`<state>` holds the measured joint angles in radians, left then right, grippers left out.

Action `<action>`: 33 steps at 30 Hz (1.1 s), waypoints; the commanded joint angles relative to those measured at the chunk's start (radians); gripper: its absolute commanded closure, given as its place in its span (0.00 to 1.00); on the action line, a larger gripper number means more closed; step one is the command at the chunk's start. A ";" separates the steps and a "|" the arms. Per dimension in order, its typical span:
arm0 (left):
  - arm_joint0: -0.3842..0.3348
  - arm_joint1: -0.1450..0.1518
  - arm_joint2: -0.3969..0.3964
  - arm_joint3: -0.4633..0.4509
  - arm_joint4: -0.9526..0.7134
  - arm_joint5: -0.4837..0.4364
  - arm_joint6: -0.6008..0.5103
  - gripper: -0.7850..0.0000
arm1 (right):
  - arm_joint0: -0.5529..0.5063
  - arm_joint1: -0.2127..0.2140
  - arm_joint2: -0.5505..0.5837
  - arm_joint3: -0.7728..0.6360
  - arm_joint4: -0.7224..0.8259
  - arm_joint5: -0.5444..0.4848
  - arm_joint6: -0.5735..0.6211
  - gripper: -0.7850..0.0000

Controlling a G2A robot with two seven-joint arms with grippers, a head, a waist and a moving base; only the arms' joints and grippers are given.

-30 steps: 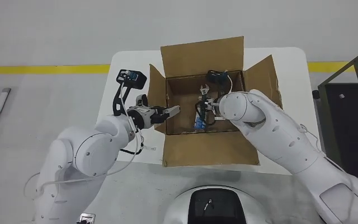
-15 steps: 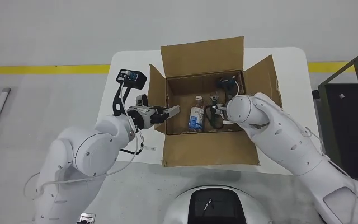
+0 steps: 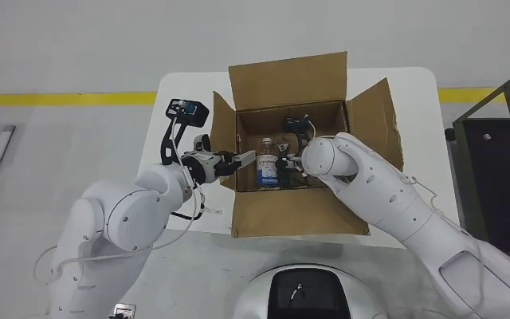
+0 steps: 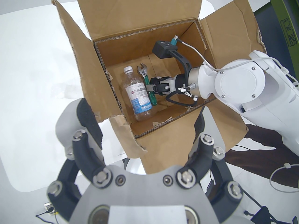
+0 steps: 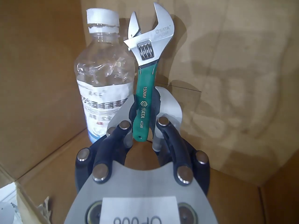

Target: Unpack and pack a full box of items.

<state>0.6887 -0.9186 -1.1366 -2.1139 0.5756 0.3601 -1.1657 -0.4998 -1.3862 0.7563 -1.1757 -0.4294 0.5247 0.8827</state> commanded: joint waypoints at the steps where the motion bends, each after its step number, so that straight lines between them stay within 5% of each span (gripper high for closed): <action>1: 0.000 0.000 0.000 0.000 0.000 0.000 0.000 0.00 | 0.010 -0.006 -0.013 0.017 -0.010 0.008 -0.005 1.00; 6: 0.000 0.000 0.000 0.000 0.000 0.000 0.000 0.00 | 0.025 -0.024 -0.032 0.042 -0.007 0.014 -0.009 1.00; 8: 0.000 0.000 0.000 0.000 0.000 0.000 0.000 0.00 | 0.028 -0.028 -0.034 0.048 -0.007 0.014 -0.008 0.79; 15: 0.000 0.000 0.000 0.000 0.000 0.000 0.000 0.00 | 0.029 -0.027 -0.014 0.043 -0.030 0.016 0.007 0.74; 17: 0.000 0.000 0.000 0.000 0.000 0.000 0.000 0.00 | 0.021 -0.023 -0.002 0.030 -0.034 0.023 0.014 0.62; 21: 0.000 0.000 0.000 0.000 0.000 0.000 0.000 0.00 | -0.002 -0.007 0.039 -0.023 -0.053 0.034 0.025 0.56; 27: 0.000 0.000 0.000 0.000 0.000 0.000 0.000 0.00 | -0.088 0.044 0.182 -0.224 -0.097 0.061 0.076 0.59; 33: 0.000 0.000 0.000 0.000 0.000 0.000 0.000 0.00 | -0.255 0.114 0.478 -0.555 -0.103 0.052 0.141 0.69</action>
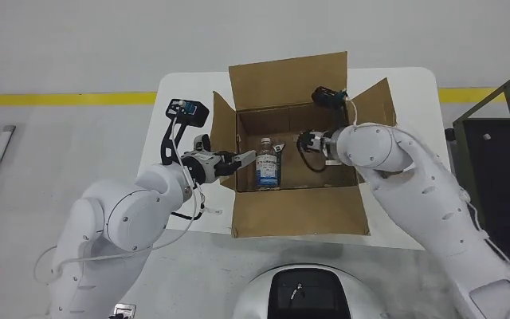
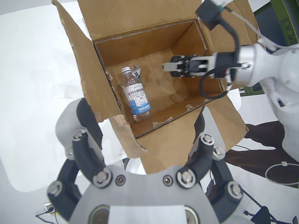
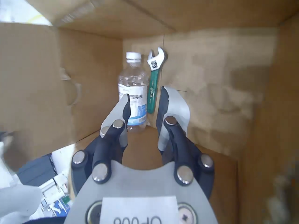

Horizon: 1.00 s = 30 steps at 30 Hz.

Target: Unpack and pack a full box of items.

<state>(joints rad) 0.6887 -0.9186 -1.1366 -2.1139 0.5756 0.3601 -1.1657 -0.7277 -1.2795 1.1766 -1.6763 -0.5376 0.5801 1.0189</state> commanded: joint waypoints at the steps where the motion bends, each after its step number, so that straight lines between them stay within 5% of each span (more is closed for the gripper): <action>1: 0.000 0.000 0.000 0.000 0.000 0.000 0.000 0.00 | -0.054 0.016 0.110 -0.111 0.005 -0.010 0.010 0.77; 4: 0.000 0.000 0.000 0.000 0.000 0.000 0.000 0.00 | -0.135 0.040 0.258 -0.267 -0.007 -0.028 0.028 1.00; 10: 0.000 0.000 0.000 0.000 0.000 0.000 0.000 0.00 | -0.280 0.076 0.512 -0.473 -0.124 -0.038 0.061 1.00; 16: 0.000 0.000 0.000 0.000 0.000 0.000 0.000 0.00 | -0.456 0.114 0.694 -0.590 -0.376 -0.114 0.239 1.00; 22: 0.000 0.000 0.000 0.000 0.000 0.000 0.000 0.00 | -0.575 0.135 0.687 -0.582 -0.572 -0.260 0.419 1.00; 30: 0.000 0.000 0.000 0.000 0.000 0.000 0.000 0.00 | -0.653 0.148 0.506 -0.472 -0.760 -0.467 0.513 1.00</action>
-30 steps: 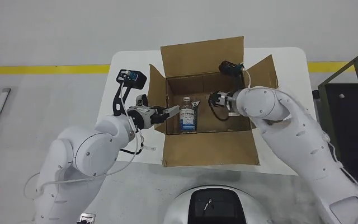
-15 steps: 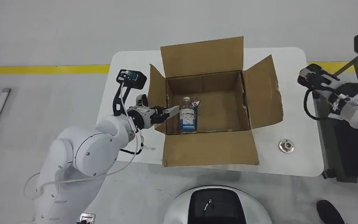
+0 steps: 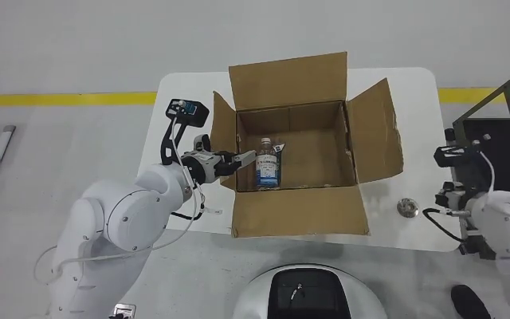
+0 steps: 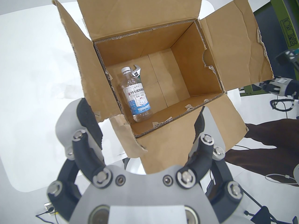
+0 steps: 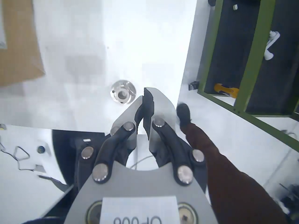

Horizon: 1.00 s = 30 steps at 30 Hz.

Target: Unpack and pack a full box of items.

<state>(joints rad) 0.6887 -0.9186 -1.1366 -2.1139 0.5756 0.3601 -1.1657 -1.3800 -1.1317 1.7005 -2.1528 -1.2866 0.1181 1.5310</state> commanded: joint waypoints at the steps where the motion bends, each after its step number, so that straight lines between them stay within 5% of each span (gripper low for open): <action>1: 0.000 0.000 0.000 0.000 0.000 0.000 0.000 0.00 | 0.001 -0.001 -0.034 0.012 -0.010 0.001 0.001 1.00; 20: 0.000 0.000 0.000 0.000 0.000 0.000 0.000 0.00 | -0.006 -0.006 -0.035 0.111 0.112 -0.010 -0.076 1.00; 25: 0.000 0.000 0.000 0.000 0.000 0.000 0.000 0.00 | 0.017 -0.002 -0.016 0.163 0.160 -0.038 -0.083 0.75; 30: 0.000 0.000 0.000 0.000 0.000 0.000 0.000 0.00 | 0.031 0.001 -0.023 0.178 0.160 -0.051 -0.080 0.68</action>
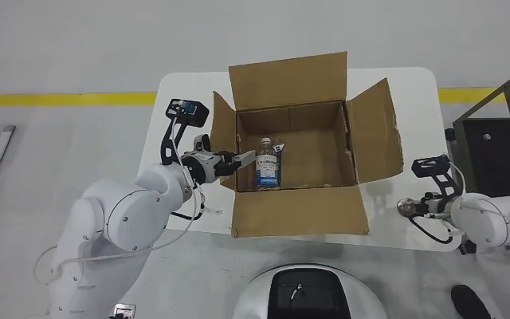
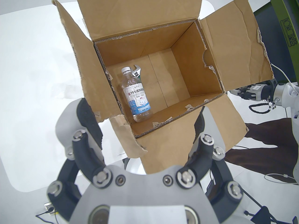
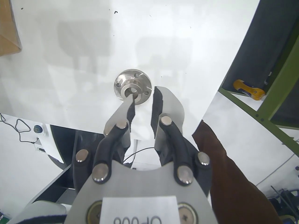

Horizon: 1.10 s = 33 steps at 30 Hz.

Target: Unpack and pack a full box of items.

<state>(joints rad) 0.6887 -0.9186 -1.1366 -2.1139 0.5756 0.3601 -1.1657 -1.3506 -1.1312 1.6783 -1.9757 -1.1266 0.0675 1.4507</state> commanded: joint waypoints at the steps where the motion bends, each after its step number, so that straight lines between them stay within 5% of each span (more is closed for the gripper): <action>1: 0.000 0.000 0.000 0.000 0.000 0.000 0.000 0.00 | 0.003 0.001 -0.004 0.001 -0.003 -0.004 0.000 0.67; 33: 0.000 0.000 0.000 0.000 0.000 0.000 0.000 0.00 | 0.011 0.018 -0.039 0.078 0.073 -0.049 -0.052 0.62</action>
<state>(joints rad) 0.6887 -0.9186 -1.1366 -2.1139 0.5756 0.3601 -1.1657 -1.3403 -1.1137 1.6402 -1.8992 -1.0554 0.0167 1.3997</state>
